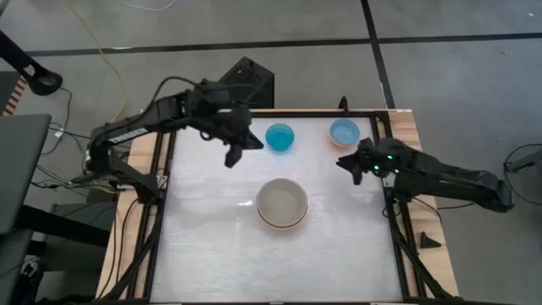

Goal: Nest bowls inside each other
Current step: Stack the blue patterned bowl on top of the gray bowl

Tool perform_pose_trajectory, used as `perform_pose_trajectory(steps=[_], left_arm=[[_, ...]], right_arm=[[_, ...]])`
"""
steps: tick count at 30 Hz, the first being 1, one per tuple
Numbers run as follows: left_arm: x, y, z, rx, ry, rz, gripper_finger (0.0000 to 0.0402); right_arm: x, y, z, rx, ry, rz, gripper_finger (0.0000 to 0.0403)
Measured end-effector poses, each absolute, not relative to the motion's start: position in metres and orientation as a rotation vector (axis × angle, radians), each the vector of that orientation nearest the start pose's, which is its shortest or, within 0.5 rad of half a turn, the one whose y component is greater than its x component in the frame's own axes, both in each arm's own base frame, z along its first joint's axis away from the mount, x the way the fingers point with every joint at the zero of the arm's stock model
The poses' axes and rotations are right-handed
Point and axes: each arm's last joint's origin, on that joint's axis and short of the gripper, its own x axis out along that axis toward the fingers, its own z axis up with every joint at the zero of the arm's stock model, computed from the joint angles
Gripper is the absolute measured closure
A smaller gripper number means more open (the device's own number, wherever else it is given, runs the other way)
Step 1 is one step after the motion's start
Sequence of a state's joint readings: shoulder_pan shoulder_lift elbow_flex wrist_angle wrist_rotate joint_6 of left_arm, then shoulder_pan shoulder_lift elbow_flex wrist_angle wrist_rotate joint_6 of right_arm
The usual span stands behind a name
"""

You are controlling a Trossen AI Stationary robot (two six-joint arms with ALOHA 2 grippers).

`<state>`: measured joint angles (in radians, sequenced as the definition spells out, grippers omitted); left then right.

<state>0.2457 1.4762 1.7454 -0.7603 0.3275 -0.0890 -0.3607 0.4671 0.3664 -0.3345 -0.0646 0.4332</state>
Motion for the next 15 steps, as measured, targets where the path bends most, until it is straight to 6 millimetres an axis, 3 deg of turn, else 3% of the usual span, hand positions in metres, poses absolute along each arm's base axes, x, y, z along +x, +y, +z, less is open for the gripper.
perform_pose_trajectory(steps=[9, 15], left_arm=[[0.272, 0.071, 0.441, -0.278, 0.579, -0.007, 0.0401], [0.27, 0.071, 0.438, -0.284, 0.615, 0.017, 0.0401]], right_arm=[[0.129, -0.084, 0.208, 0.403, 0.469, -0.539, 0.0165], [0.13, -0.115, 0.22, 0.32, 0.601, -0.628, 0.0155]])
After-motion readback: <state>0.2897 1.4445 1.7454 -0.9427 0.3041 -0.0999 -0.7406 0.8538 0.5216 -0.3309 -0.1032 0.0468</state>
